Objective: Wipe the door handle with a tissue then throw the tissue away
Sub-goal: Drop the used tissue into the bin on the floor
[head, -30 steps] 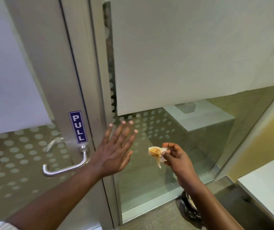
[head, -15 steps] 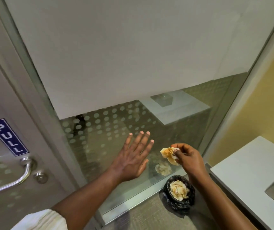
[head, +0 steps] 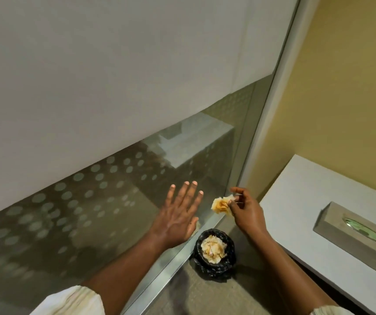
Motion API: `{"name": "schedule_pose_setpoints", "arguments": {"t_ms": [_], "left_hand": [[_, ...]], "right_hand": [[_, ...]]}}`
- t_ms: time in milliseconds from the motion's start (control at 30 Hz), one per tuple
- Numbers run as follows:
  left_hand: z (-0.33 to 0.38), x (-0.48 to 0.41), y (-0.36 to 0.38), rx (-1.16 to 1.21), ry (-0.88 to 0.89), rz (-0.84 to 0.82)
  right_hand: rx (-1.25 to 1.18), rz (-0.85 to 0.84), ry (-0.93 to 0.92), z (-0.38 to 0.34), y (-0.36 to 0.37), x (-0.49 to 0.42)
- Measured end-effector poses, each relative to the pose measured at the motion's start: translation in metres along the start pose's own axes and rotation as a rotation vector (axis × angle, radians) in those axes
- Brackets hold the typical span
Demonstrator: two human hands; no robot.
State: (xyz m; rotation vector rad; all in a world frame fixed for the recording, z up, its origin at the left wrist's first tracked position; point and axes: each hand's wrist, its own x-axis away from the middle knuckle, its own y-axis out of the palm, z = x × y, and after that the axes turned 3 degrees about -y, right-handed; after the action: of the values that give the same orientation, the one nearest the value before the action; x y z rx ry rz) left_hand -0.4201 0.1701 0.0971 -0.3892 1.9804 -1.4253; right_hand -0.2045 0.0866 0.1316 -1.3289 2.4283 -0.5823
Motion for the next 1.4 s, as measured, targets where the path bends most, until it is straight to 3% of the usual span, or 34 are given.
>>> {"name": "schedule_pose_setpoints", "arguments": {"t_ms": [333,633,1100,1400], "left_hand": [[0.010,-0.066,0.089,0.072,0.105,-0.090],[0.038,-0.084,0.205,0.183,0.030,-0.156],[0.096,-0.010,0.450,0.233,0.018,-0.348],[0.122,0.022,0.554,0.223,0.005,-0.411]], "right_hand": [[0.098,0.043,0.124,0.067,0.014,-0.059],[0.207,0.005,0.120,0.165,0.064,-0.089],[0.198,-0.048,0.274,0.417,0.208,-0.124],[0.054,-0.082,0.482,0.526,0.280,-0.141]]}}
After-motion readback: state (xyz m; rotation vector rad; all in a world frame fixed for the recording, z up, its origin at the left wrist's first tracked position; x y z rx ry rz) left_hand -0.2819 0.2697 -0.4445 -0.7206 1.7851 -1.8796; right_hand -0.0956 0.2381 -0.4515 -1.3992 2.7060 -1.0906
